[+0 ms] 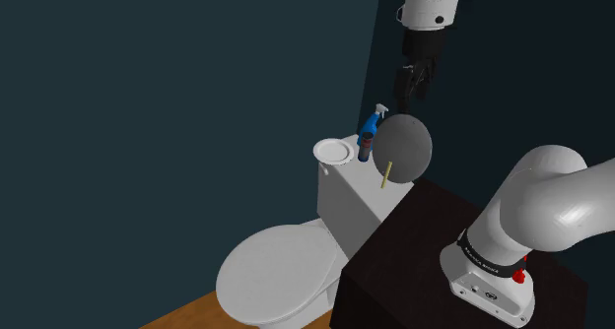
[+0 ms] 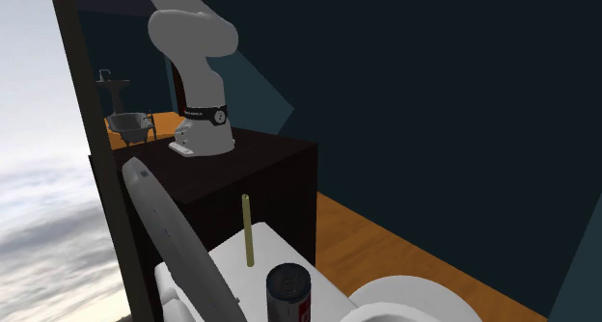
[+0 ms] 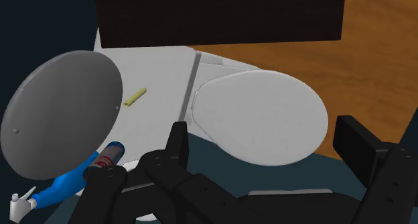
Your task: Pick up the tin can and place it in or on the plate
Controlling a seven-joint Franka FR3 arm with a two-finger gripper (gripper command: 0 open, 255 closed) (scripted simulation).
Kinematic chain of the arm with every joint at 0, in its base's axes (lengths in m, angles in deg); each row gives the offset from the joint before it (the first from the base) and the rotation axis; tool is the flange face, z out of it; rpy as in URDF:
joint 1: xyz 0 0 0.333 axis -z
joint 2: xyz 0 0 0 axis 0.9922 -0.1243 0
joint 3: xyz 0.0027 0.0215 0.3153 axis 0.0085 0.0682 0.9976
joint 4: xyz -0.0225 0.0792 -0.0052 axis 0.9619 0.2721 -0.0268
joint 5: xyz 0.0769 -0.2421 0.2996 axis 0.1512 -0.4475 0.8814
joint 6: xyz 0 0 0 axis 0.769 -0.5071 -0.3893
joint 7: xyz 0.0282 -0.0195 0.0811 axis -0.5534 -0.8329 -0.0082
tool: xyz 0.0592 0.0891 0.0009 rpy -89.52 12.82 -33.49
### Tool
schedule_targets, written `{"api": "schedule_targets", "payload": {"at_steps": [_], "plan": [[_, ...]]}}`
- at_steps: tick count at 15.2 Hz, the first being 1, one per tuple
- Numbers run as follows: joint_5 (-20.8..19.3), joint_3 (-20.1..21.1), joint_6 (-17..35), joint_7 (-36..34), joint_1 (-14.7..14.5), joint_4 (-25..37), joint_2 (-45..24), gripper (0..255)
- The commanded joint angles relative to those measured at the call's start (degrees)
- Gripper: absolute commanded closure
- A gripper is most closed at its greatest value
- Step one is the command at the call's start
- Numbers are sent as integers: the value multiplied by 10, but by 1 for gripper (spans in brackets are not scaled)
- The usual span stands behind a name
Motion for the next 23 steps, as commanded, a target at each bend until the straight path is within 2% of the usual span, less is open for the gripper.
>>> {"api": "schedule_targets", "payload": {"at_steps": [1, 12, 18, 23], "plan": [[0, 0, 0, 0, 0, 0, 0, 0], [-51, -76, 210, 77, 34, -71, -118, 0], [-60, -118, 323, 121, 47, -68, -222, 0], [-47, -150, 409, 165, 54, -42, -325, 0]]}}
